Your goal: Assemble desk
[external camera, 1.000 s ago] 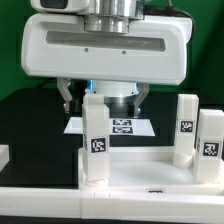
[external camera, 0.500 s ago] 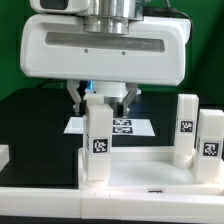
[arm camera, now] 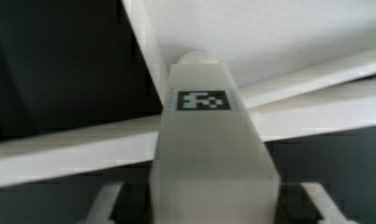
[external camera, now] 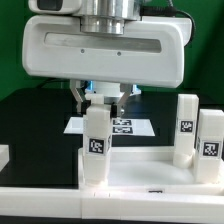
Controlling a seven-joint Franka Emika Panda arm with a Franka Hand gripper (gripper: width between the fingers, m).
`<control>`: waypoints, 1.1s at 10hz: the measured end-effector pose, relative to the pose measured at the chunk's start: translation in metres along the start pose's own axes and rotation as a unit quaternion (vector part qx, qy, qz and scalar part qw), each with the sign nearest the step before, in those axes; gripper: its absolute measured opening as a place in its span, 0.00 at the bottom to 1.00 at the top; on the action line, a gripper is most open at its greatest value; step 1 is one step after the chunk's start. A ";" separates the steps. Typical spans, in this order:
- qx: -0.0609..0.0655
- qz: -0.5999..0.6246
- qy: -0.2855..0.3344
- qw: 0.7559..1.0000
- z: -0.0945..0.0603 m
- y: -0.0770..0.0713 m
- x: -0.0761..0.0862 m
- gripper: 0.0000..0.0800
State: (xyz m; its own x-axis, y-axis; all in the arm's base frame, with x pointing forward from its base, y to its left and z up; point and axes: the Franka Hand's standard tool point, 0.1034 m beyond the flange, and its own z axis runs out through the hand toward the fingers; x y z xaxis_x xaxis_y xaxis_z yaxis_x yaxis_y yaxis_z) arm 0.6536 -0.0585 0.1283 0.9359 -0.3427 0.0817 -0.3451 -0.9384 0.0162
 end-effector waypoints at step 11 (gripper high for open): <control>0.002 0.452 -0.008 0.892 0.002 0.007 0.000 0.36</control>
Offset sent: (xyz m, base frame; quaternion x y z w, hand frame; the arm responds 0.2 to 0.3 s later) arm -0.0017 -0.0019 -0.0062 0.0102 -0.0039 0.2377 0.9713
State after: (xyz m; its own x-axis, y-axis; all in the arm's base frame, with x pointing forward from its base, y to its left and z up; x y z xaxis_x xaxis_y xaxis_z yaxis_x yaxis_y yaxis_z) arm 0.6518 -0.0650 0.1261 0.2771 -0.9598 0.0458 -0.9588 -0.2793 -0.0523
